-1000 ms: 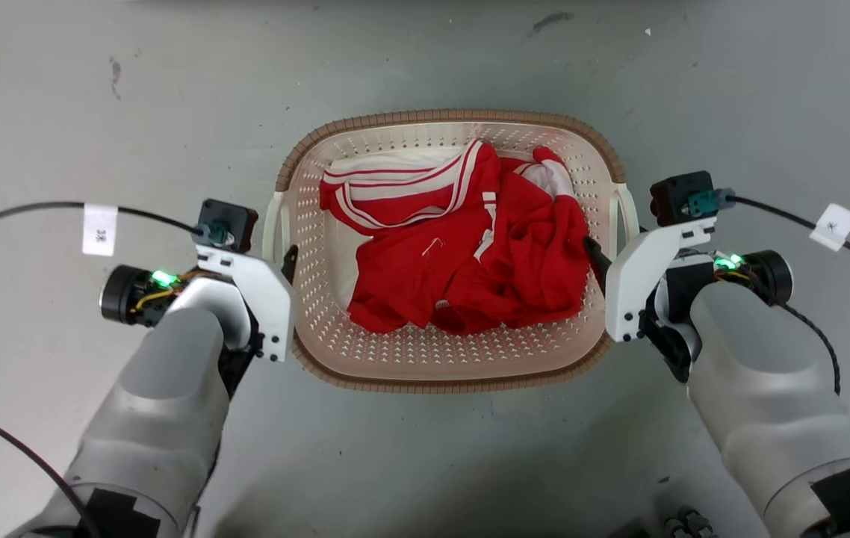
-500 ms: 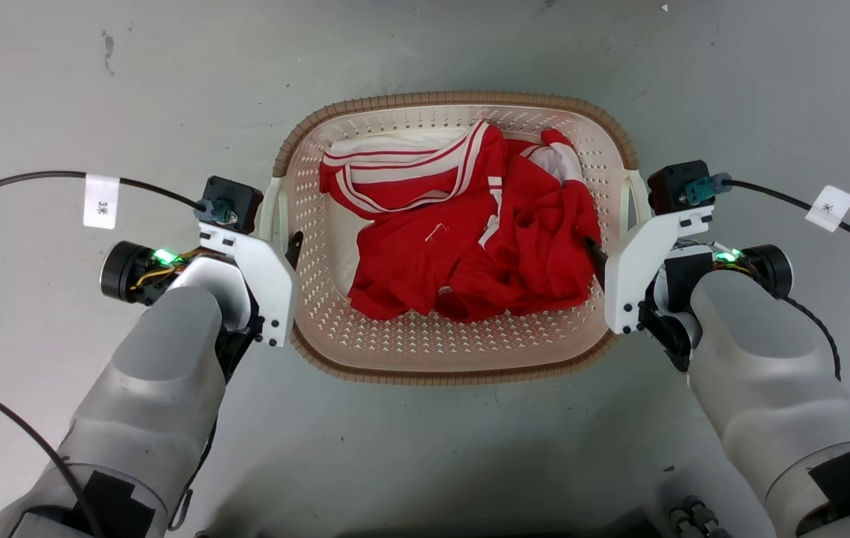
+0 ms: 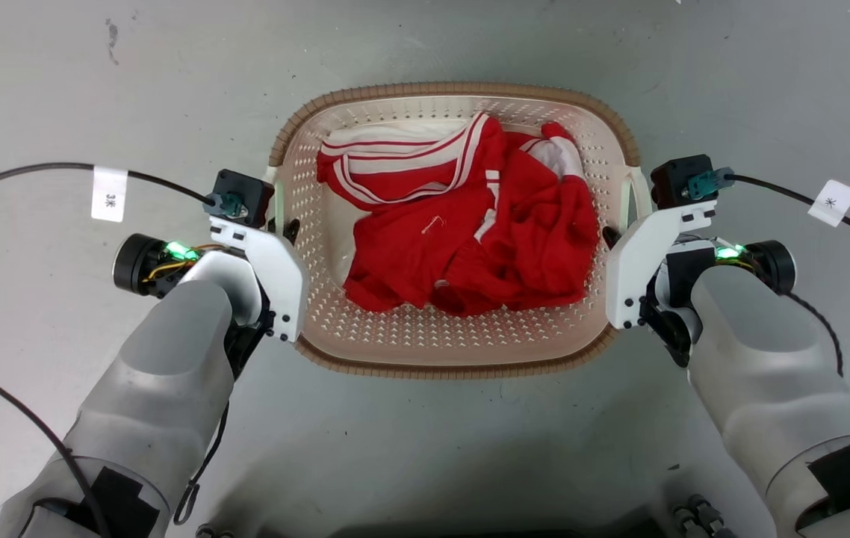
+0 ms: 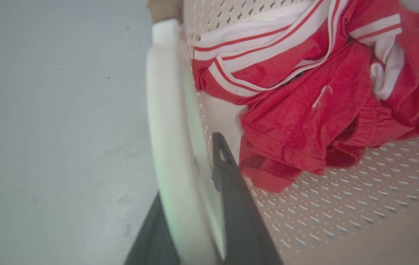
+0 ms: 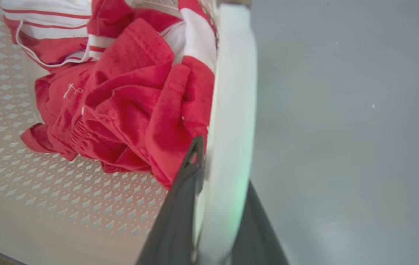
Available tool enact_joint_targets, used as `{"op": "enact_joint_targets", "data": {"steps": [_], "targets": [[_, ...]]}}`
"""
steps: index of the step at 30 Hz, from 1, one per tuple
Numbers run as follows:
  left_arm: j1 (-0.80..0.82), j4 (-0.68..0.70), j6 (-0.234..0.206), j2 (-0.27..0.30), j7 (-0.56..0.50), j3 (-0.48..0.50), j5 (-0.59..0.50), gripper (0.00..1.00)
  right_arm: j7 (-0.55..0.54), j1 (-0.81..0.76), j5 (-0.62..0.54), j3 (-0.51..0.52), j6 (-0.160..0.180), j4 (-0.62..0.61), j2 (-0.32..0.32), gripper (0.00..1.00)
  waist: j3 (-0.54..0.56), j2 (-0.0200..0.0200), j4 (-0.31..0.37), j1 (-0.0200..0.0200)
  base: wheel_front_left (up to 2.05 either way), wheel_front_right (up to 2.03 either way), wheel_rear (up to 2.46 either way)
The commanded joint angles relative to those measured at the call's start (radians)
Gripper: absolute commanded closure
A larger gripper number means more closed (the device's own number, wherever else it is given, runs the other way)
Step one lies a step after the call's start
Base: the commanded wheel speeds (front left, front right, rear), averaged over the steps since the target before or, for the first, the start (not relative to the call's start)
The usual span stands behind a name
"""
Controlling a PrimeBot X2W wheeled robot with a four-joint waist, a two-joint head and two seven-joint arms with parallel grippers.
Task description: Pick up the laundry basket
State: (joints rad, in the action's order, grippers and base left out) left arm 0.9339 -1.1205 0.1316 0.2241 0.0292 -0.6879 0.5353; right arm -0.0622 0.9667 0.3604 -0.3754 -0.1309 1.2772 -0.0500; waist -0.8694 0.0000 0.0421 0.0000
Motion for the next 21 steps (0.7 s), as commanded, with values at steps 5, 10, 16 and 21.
{"op": "enact_joint_targets", "data": {"steps": [5,10,16,21], "targets": [[0.005,0.016,-0.002,0.015,-0.009,-0.055,0.04,1.0,-0.002,0.014,-0.02,0.001,0.0,0.007,-0.003,1.0,0.016,0.0,-0.003,0.0,0.0,0.0,0.0],[-0.03,0.035,-0.001,0.016,-0.036,-0.111,0.101,1.0,-0.026,-0.013,-0.046,0.015,0.0,0.01,-0.003,1.0,0.077,0.0,-0.002,0.0,0.0,0.0,0.0],[-0.072,0.071,-0.001,0.041,-0.099,-0.179,0.198,1.0,-0.137,-0.055,-0.117,0.036,0.0,0.011,-0.003,1.0,0.204,0.0,0.005,0.0,0.0,0.0,0.0],[-0.132,0.105,-0.001,0.064,-0.212,-0.257,0.285,1.0,-0.238,-0.101,-0.189,0.052,0.001,0.013,-0.006,1.0,0.334,0.0,0.003,0.0,0.0,0.0,0.0]]}}
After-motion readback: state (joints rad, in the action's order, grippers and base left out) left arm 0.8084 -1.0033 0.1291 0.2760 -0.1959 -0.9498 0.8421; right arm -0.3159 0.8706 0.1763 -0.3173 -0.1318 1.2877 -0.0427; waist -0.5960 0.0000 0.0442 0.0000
